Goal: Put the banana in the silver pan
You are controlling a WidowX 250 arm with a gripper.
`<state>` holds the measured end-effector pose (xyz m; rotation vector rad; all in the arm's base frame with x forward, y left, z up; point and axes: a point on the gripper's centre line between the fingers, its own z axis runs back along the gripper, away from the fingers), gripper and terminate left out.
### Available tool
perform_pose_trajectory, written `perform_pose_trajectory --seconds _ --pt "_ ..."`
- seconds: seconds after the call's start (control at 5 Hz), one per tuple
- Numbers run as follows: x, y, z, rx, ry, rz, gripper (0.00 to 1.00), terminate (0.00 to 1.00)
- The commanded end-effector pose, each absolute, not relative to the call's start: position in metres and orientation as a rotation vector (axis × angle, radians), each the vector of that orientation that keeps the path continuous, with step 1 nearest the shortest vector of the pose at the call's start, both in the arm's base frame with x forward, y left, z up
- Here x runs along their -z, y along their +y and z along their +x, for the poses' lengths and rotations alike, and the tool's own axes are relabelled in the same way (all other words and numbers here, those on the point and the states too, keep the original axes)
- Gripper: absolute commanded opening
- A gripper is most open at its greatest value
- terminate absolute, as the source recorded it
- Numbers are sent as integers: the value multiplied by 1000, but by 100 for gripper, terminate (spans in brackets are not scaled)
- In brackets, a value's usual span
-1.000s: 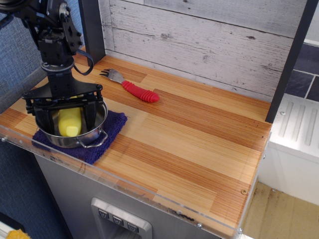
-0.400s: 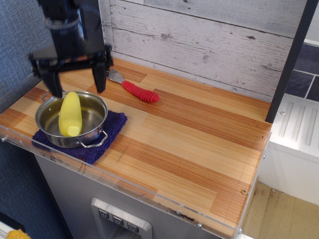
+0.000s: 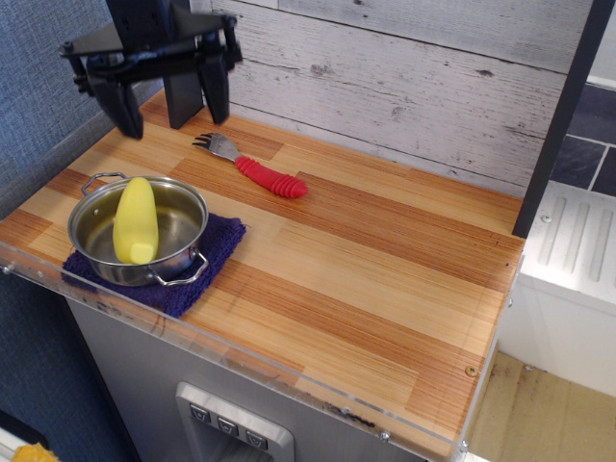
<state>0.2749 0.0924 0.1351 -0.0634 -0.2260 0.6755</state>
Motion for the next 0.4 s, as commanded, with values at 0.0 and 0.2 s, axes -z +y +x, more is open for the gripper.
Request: perform_pose_trajectory --seconds 0.0,0.2 --pt "-150 94 257 -676 -271 -65 100 0" --pt "-150 94 257 -676 -271 -65 100 100"
